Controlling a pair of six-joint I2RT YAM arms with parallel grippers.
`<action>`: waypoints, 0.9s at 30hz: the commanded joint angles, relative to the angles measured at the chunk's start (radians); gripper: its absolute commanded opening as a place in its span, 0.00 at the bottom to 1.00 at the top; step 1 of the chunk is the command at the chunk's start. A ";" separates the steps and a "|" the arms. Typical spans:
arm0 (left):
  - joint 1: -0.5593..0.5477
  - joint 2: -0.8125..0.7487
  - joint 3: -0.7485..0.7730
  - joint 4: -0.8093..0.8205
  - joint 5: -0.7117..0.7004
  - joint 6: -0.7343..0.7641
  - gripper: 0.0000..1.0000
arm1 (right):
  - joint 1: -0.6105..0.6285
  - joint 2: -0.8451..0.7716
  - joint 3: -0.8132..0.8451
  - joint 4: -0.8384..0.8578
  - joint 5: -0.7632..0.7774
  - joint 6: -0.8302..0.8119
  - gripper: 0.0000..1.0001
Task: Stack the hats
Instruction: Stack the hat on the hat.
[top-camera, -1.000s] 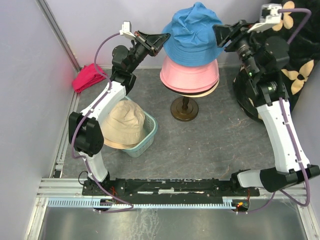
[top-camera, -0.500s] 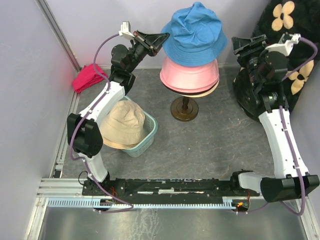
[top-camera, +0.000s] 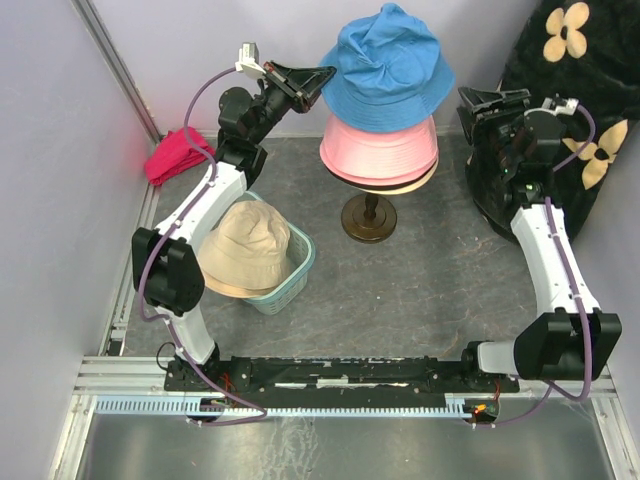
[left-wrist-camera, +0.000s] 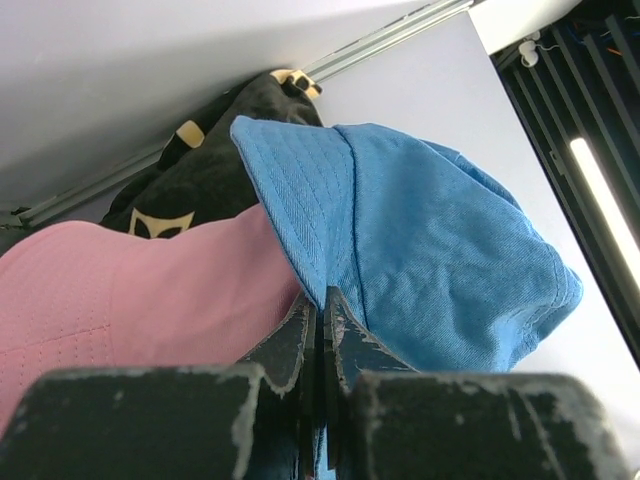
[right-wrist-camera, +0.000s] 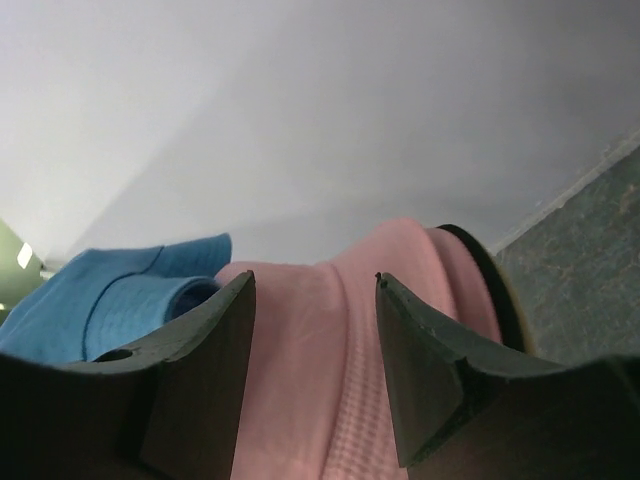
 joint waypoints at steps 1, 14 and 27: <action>0.010 -0.044 0.031 0.001 0.023 -0.052 0.03 | -0.001 0.033 0.151 -0.001 -0.193 -0.142 0.58; 0.009 -0.020 0.039 -0.007 0.002 -0.128 0.03 | 0.000 0.037 0.115 0.092 -0.349 -0.227 0.57; 0.010 0.061 0.163 -0.012 0.023 -0.193 0.03 | -0.009 0.141 0.097 0.540 -0.367 -0.012 0.57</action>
